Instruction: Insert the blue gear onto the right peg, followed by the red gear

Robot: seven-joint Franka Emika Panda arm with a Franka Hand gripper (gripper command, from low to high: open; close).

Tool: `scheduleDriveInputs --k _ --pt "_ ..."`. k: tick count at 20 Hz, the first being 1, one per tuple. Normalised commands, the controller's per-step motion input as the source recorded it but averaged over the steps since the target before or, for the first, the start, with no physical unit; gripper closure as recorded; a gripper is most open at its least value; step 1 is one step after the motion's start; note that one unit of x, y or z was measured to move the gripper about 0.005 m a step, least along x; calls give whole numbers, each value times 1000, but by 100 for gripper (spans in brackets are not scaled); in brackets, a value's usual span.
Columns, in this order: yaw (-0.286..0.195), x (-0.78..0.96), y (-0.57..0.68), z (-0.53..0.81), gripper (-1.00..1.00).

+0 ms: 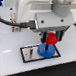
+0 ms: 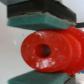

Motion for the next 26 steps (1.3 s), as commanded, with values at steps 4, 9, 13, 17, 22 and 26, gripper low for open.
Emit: scheduleDriveInputs --k 4,9,13,17,22,26 --pt "0 181 -19 -116 100" --pt "0 135 -87 -145 100" --pt "0 181 -64 91 100" --pt "0 255 0 344 100" --pt "0 253 -34 69 100" --pt "0 246 -196 -17 100"
